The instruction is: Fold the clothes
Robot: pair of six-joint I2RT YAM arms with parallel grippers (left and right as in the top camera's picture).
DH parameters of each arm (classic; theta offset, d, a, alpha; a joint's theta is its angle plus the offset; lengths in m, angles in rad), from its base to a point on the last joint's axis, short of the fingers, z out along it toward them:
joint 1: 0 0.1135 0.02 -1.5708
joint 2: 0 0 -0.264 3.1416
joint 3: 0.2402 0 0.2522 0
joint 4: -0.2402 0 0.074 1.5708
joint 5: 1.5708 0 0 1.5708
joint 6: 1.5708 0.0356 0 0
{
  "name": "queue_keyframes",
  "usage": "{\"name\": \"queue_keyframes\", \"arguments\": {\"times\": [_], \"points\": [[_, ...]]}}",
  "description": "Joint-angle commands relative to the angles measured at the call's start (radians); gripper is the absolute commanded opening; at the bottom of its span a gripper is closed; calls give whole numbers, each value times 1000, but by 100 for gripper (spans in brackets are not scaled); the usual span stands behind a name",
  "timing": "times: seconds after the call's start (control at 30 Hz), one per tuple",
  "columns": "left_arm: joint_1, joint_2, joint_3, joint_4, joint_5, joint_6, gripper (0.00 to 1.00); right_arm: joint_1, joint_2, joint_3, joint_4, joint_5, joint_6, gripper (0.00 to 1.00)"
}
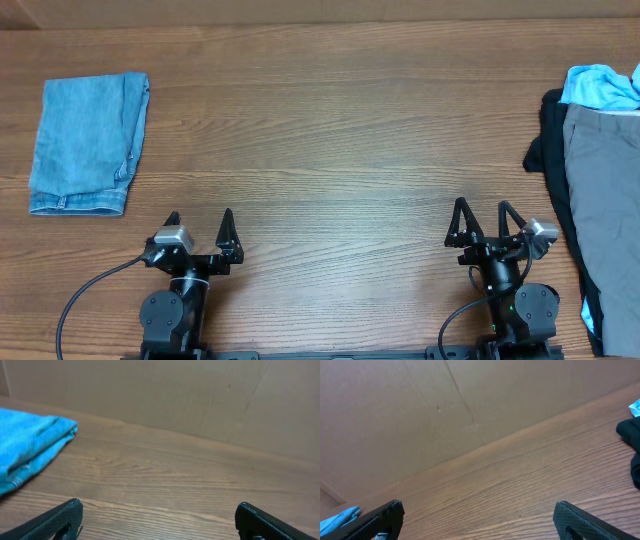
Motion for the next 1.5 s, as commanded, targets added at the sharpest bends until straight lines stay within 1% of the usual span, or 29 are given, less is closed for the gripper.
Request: {"name": "queue_keyframes", "arguments": {"times": [0.0, 0.13, 0.17, 1.47], "points": [[4, -13, -4, 0, 8, 128, 100, -3, -11, -10, 8, -5, 0, 100], [4, -13, -4, 0, 8, 204, 100, -3, -11, -10, 8, -5, 0, 100], [4, -13, -4, 1, 8, 208, 100, -3, -11, -10, 8, -5, 0, 100], [4, -12, -4, 1, 8, 207, 100, -3, -11, -10, 8, -5, 0, 100]]}}
